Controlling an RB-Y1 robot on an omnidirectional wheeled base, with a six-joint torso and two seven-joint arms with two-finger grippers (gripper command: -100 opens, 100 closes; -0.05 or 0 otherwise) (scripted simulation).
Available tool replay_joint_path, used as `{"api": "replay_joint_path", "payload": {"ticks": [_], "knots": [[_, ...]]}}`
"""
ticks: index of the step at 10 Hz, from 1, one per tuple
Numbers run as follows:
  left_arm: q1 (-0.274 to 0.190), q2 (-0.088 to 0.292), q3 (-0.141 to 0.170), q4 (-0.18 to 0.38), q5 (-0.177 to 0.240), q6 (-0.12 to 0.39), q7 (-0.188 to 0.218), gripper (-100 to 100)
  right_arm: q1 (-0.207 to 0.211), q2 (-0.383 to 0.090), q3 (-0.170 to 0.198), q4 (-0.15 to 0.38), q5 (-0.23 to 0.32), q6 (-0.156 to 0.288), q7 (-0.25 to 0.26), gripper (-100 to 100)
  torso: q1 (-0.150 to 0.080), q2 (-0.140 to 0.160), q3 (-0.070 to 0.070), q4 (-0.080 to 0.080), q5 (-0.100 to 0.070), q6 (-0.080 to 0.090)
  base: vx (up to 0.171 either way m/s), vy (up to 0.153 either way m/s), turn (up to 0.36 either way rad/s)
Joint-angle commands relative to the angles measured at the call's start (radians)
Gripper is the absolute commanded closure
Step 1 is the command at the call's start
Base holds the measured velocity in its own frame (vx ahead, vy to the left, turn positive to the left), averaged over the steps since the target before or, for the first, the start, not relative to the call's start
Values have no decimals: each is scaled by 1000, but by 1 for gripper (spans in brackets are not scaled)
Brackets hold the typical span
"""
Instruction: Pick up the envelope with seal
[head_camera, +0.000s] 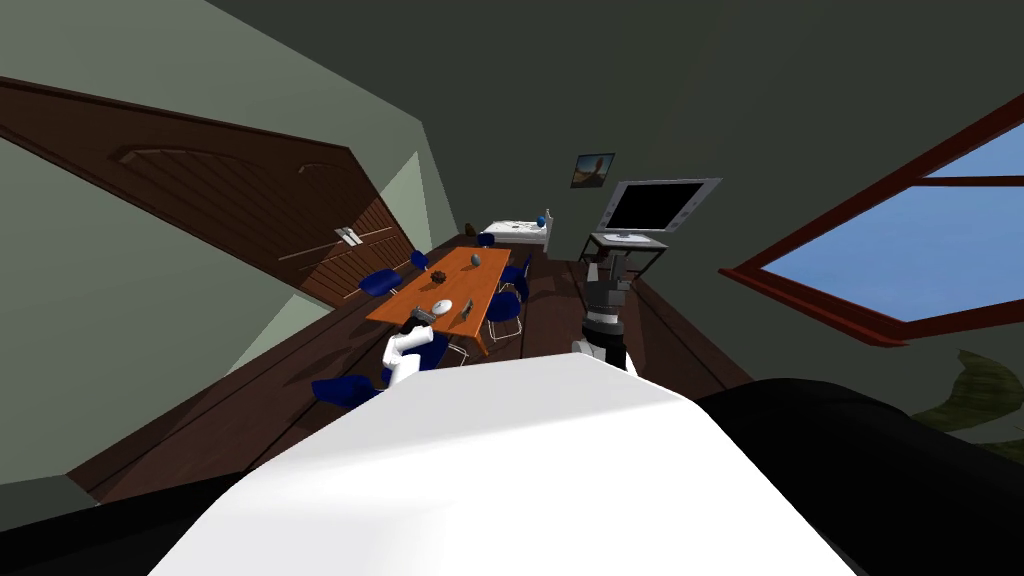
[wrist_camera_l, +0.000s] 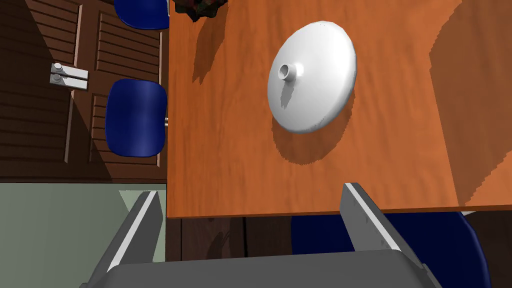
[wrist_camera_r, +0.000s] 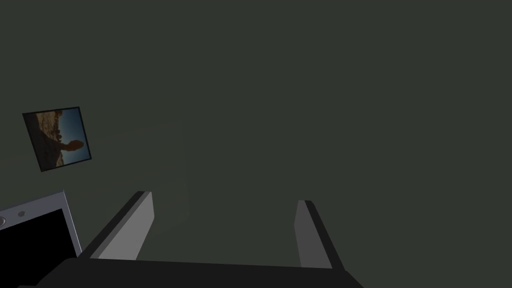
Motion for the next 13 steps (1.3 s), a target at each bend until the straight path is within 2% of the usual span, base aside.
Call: {"api": "replay_joint_path", "payload": {"ticks": [1,2,3,5,6,7,8,9,10,12,13], "knots": [[-41,6,24,50,-4,50,30,-100,0,0,0,0,0,0,0,0,0,0,0,0,0,0,3,9,-75],[-41,6,24,67,-4,67,30,-100,0,0,0,0,0,0,0,0,0,0,0,0,0,1,3,14,-62],[-81,12,46,111,-7,95,59,-100,0,0,0,0,0,0,0,0,0,0,0,0,0,0,7,17,-71],[-81,12,46,129,-7,124,59,-100,0,0,0,0,0,0,0,0,0,-1,0,0,0,0,5,12,-22],[-120,19,67,182,-9,159,86,-100,0,0,0,0,0,0,0,0,0,0,0,0,0,0,10,7,-77],[-120,19,67,192,-9,180,86,-100,0,0,0,0,0,0,0,0,0,-1,0,0,0,0,12,10,-47],[-160,27,88,241,-12,208,112,-100,0,0,0,0,0,0,0,0,0,-1,0,0,0,0,18,9,-55],[-160,27,88,254,-12,234,112,-100,0,0,0,0,0,0,0,0,0,-1,-1,0,0,0,17,6,-35],[-199,35,107,285,-14,269,136,-100,0,0,0,0,0,0,0,0,0,-1,-1,0,0,0,25,2,-62],[-199,35,107,316,-14,288,136,-100,0,0,0,0,0,0,0,0,-1,-2,-1,0,0,0,15,3,-13],[-238,43,125,359,-15,331,159,-100,0,0,0,0,0,0,0,0,-1,-1,-1,0,0,0,19,-2,-51]]}}
